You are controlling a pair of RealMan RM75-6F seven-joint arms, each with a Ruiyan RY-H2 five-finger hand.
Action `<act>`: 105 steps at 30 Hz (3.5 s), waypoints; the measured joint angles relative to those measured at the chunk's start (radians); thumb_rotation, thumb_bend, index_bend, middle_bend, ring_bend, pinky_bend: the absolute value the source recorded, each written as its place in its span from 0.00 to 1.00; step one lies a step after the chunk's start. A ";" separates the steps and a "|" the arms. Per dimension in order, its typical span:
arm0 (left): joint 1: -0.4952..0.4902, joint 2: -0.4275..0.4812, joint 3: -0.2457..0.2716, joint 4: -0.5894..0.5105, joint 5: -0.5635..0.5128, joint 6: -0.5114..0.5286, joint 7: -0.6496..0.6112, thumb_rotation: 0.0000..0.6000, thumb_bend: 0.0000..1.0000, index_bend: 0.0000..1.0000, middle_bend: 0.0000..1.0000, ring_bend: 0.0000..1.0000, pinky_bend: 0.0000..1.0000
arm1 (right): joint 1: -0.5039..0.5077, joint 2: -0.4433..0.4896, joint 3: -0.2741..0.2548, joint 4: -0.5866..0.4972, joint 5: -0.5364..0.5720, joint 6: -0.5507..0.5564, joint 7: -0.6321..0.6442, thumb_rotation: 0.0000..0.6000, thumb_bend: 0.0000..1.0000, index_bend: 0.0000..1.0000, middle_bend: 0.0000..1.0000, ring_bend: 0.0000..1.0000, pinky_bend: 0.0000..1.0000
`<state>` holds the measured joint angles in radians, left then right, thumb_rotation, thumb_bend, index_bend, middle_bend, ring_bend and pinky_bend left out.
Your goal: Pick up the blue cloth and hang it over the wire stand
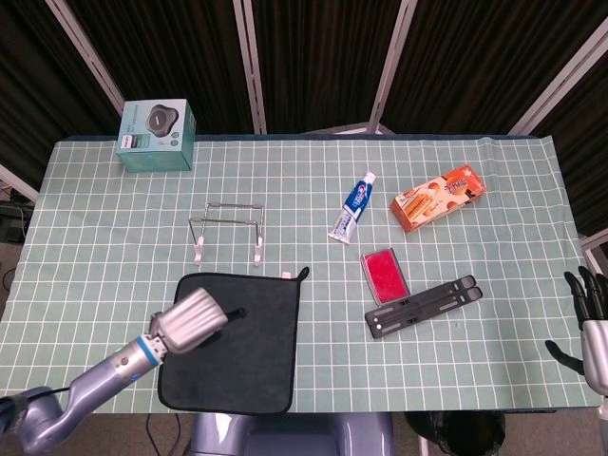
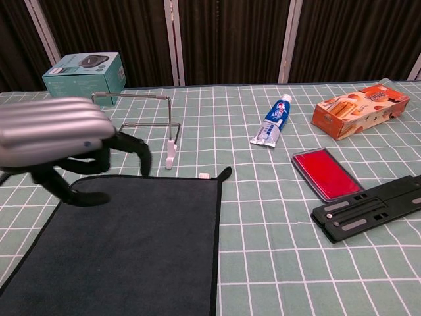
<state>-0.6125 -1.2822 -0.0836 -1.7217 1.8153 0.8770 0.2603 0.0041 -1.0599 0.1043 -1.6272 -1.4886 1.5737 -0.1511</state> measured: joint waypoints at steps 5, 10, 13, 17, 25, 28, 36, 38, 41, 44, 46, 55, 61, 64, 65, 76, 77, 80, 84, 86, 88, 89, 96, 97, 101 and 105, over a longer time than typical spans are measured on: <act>-0.111 -0.072 -0.006 0.053 0.019 -0.112 -0.015 1.00 0.40 0.37 1.00 1.00 1.00 | 0.001 -0.003 0.008 -0.002 0.017 0.001 -0.014 1.00 0.00 0.00 0.00 0.00 0.00; -0.200 -0.128 0.001 0.121 0.046 -0.177 -0.026 1.00 0.40 0.38 1.00 1.00 1.00 | -0.001 -0.004 0.011 -0.002 0.035 -0.001 -0.015 1.00 0.00 0.00 0.00 0.00 0.00; -0.232 -0.155 0.012 0.156 0.061 -0.196 -0.029 1.00 0.40 0.40 1.00 1.00 1.00 | -0.002 -0.002 0.015 0.001 0.050 -0.005 -0.009 1.00 0.00 0.00 0.00 0.00 0.00; -0.257 -0.196 0.030 0.203 0.071 -0.204 -0.044 1.00 0.40 0.40 1.00 1.00 1.00 | -0.005 0.001 0.019 0.006 0.067 -0.008 0.005 1.00 0.00 0.00 0.00 0.00 0.00; -0.295 -0.309 0.101 0.359 0.129 -0.127 -0.157 1.00 0.40 0.40 1.00 1.00 1.00 | -0.014 0.009 0.023 0.016 0.078 -0.001 0.031 1.00 0.00 0.00 0.00 0.00 0.00; -0.315 -0.353 0.123 0.419 0.151 -0.099 -0.189 1.00 0.40 0.40 1.00 1.00 1.00 | -0.015 0.010 0.023 0.018 0.079 0.000 0.036 1.00 0.00 0.00 0.00 0.00 0.00; -0.366 -0.412 0.142 0.486 0.151 -0.078 -0.214 1.00 0.40 0.40 1.00 1.00 1.00 | -0.016 0.012 0.026 0.025 0.086 -0.002 0.048 1.00 0.00 0.00 0.00 0.00 0.00; -0.371 -0.412 0.143 0.488 0.145 -0.078 -0.211 1.00 0.40 0.40 1.00 1.00 1.00 | -0.016 0.013 0.026 0.026 0.088 -0.004 0.052 1.00 0.00 0.00 0.00 0.00 0.00; -0.375 -0.413 0.142 0.491 0.134 -0.073 -0.204 1.00 0.40 0.40 1.00 1.00 1.00 | -0.016 0.015 0.027 0.028 0.090 -0.005 0.057 1.00 0.00 0.00 0.00 0.00 0.00; -0.379 -0.415 0.139 0.494 0.120 -0.072 -0.197 1.00 0.39 0.40 1.00 1.00 1.00 | -0.017 0.016 0.026 0.028 0.088 -0.003 0.059 1.00 0.00 0.00 0.00 0.00 0.00; -0.383 -0.415 0.140 0.495 0.113 -0.078 -0.189 1.00 0.40 0.40 1.00 1.00 1.00 | -0.017 0.016 0.025 0.028 0.088 -0.002 0.059 1.00 0.00 0.00 0.00 0.00 0.00; -0.385 -0.420 0.141 0.507 0.074 -0.099 -0.126 1.00 0.40 0.40 1.00 1.00 1.00 | -0.018 0.019 0.024 0.027 0.088 -0.004 0.061 1.00 0.00 0.00 0.00 0.00 0.00; -0.385 -0.444 0.144 0.523 0.042 -0.105 -0.101 1.00 0.40 0.40 1.00 1.00 1.00 | -0.016 0.021 0.025 0.027 0.096 -0.013 0.066 1.00 0.00 0.00 0.00 0.00 0.00; -0.390 -0.448 0.151 0.529 0.036 -0.106 -0.098 1.00 0.40 0.43 1.00 1.00 1.00 | -0.014 0.024 0.025 0.027 0.101 -0.024 0.074 1.00 0.00 0.00 0.00 0.00 0.00; -0.391 -0.449 0.153 0.530 0.034 -0.105 -0.099 1.00 0.40 0.46 1.00 1.00 1.00 | -0.013 0.024 0.025 0.028 0.102 -0.024 0.074 1.00 0.00 0.00 0.00 0.00 0.00; -0.392 -0.457 0.179 0.552 0.028 -0.053 -0.136 1.00 0.40 0.56 1.00 1.00 1.00 | -0.011 0.023 0.024 0.031 0.106 -0.030 0.075 1.00 0.00 0.00 0.00 0.00 0.00; -0.392 -0.457 0.181 0.553 0.028 -0.049 -0.139 1.00 0.40 0.57 1.00 1.00 1.00 | -0.011 0.023 0.024 0.031 0.106 -0.029 0.075 1.00 0.00 0.00 0.00 0.00 0.00; -0.394 -0.455 0.184 0.554 0.026 -0.041 -0.143 1.00 0.41 0.59 1.00 1.00 1.00 | -0.011 0.024 0.023 0.029 0.103 -0.027 0.074 1.00 0.00 0.00 0.00 0.00 0.00; -0.395 -0.447 0.188 0.547 0.023 -0.033 -0.145 1.00 0.46 0.61 1.00 1.00 1.00 | -0.013 0.024 0.022 0.028 0.100 -0.024 0.074 1.00 0.00 0.00 0.00 0.00 0.00; -0.395 -0.442 0.190 0.541 0.022 -0.029 -0.146 1.00 0.46 0.63 1.00 1.00 1.00 | -0.013 0.025 0.022 0.027 0.098 -0.021 0.075 1.00 0.00 0.00 0.00 0.00 0.00; -0.395 -0.436 0.193 0.536 0.022 -0.023 -0.146 1.00 0.47 0.64 1.00 1.00 1.00 | -0.014 0.026 0.021 0.026 0.096 -0.020 0.076 1.00 0.00 0.00 0.00 0.00 0.00; -0.395 -0.434 0.194 0.534 0.022 -0.020 -0.147 1.00 0.48 0.65 1.00 1.00 1.00 | -0.014 0.026 0.020 0.025 0.095 -0.020 0.076 1.00 0.00 0.00 0.00 0.00 0.00; -0.383 -0.401 0.207 0.505 0.024 0.019 -0.162 1.00 0.53 0.65 1.00 1.00 1.00 | -0.016 0.031 0.017 0.020 0.087 -0.015 0.081 1.00 0.00 0.00 0.00 0.00 0.00; -0.381 -0.395 0.210 0.501 0.025 0.025 -0.164 1.00 0.53 0.66 1.00 1.00 1.00 | -0.017 0.032 0.017 0.019 0.085 -0.014 0.082 1.00 0.00 0.00 0.00 0.00 0.00; -0.368 -0.369 0.228 0.488 0.034 0.058 -0.179 1.00 0.54 0.68 1.00 1.00 1.00 | -0.019 0.034 0.014 0.016 0.079 -0.011 0.083 1.00 0.00 0.00 0.00 0.00 0.00; -0.349 -0.332 0.260 0.483 0.060 0.110 -0.196 1.00 0.54 0.71 1.00 1.00 1.00 | -0.020 0.034 0.010 0.013 0.073 -0.009 0.080 1.00 0.00 0.00 0.00 0.00 0.00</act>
<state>-0.9610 -1.6141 0.1762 -1.2383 1.8758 0.9874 0.0647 -0.0157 -1.0259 0.1147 -1.6145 -1.4160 1.5652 -0.0708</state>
